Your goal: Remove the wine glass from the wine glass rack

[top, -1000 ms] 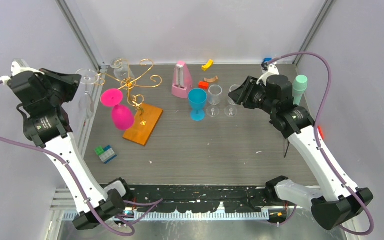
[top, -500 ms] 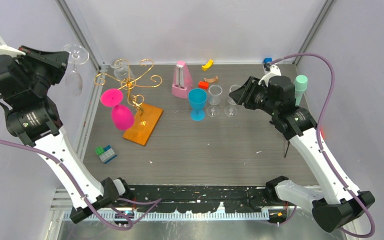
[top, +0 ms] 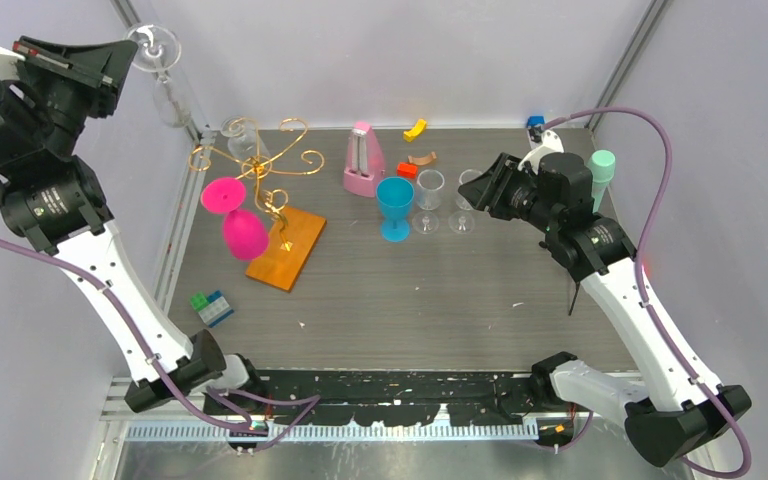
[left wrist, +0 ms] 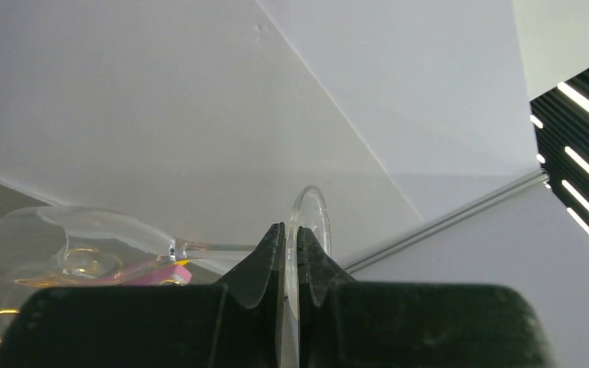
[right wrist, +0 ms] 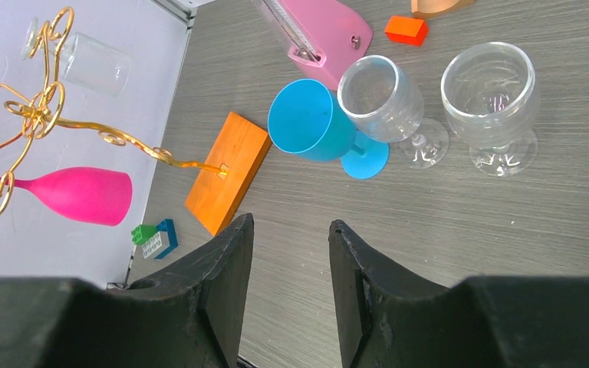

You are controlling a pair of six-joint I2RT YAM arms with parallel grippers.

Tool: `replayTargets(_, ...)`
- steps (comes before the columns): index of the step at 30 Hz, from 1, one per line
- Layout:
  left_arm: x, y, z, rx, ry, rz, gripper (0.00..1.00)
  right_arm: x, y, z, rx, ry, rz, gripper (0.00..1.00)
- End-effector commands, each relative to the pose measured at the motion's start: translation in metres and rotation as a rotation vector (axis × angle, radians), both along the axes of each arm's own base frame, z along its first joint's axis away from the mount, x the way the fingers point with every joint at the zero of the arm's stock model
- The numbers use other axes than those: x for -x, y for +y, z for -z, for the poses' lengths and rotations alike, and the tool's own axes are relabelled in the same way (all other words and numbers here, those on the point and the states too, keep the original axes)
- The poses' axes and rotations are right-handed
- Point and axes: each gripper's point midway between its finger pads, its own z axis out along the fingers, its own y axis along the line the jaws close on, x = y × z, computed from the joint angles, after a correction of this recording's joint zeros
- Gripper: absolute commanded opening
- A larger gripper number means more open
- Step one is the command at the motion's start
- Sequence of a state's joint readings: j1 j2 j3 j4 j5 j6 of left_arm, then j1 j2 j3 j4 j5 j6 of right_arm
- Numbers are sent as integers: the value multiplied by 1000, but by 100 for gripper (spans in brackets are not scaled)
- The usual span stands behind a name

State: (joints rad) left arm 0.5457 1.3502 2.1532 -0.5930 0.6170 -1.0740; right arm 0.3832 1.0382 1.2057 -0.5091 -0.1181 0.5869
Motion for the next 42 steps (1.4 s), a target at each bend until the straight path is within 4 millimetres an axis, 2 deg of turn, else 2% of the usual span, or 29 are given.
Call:
replayTargets(1,24,-32,-51,-18,-192,154,0,6,1,-22,-41,-52,-12,47)
replayTargets(7,26,-54,-60,40,-240,299,0,5,4,-27,-63,-72,-23,47)
replayTargets(14,22,-116,-56,98,-243,511,0,5,13,-36,-101,-102,-62,47)
replayTargets(17,15,-144,-48,135,-220,600,0,6,18,-46,-124,-149,-93,47)
replayTargets(22,7,-200,-25,222,-157,781,0,13,27,-74,-153,-260,-173,47)
replayTargets(25,7,-224,-9,263,-116,843,0,21,30,-100,-173,-366,-219,49)
replayTargets(28,8,-247,8,300,-63,898,0,34,33,-128,-193,-499,-279,56)
replayTargets(32,14,-280,36,337,26,978,0,45,39,-154,-190,-652,-355,64)
replayTargets(36,19,-308,66,355,116,1034,0,54,51,-164,-184,-757,-460,67)
replayTargets(40,22,-324,90,370,186,1052,0,55,60,-157,-146,-826,-533,68)
replayTargets(42,25,-329,100,377,213,1057,0,46,61,-148,-103,-844,-522,69)
